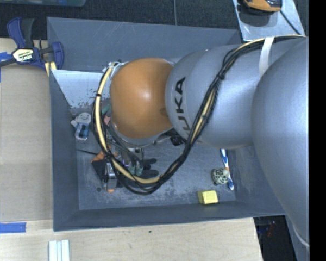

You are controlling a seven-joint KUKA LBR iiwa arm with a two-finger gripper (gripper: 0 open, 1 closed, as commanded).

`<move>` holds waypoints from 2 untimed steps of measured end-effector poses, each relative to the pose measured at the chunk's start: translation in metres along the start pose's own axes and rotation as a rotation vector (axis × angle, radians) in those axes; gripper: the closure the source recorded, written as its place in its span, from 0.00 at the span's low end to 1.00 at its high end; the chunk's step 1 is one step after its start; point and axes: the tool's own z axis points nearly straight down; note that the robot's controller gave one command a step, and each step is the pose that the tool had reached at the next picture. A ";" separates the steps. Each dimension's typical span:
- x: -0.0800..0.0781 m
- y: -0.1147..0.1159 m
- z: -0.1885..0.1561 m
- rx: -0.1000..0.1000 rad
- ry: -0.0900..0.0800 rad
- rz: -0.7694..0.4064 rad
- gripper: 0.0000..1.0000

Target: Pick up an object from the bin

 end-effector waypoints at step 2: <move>-0.022 -0.057 0.061 -0.003 -0.009 0.110 0.00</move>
Offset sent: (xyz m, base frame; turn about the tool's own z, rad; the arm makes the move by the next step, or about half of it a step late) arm 0.0314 -0.0927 -0.1038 0.1756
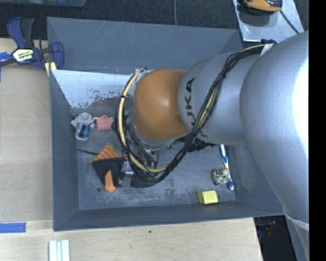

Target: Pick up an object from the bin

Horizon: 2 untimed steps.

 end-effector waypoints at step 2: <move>-0.010 -0.033 0.041 0.001 -0.002 0.154 0.00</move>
Offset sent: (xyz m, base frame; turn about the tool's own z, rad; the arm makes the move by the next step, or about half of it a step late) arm -0.0079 -0.0379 -0.0424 0.1731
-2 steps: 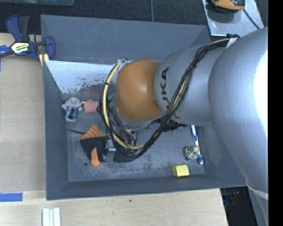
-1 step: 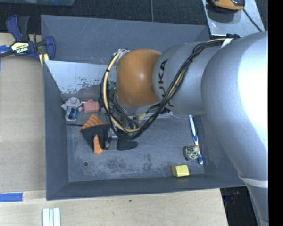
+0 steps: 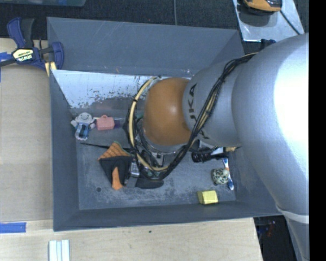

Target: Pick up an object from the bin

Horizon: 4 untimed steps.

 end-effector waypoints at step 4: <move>0.013 -0.008 -0.038 0.003 0.005 0.022 1.00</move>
Offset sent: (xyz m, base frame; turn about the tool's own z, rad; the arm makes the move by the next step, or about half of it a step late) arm -0.0139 -0.0025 -0.0002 0.0204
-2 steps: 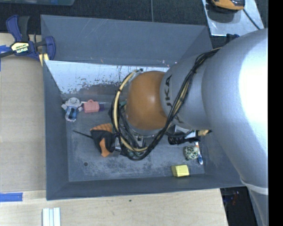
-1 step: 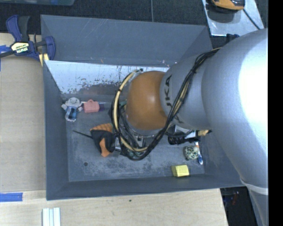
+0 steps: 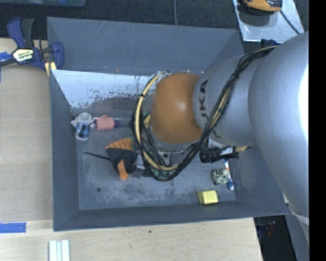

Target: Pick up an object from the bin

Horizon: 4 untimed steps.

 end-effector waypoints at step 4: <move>-0.004 0.001 -0.064 -0.006 -0.013 0.001 1.00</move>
Offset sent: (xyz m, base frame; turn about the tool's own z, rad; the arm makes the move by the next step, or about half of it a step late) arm 0.0022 0.0005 0.0342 0.0002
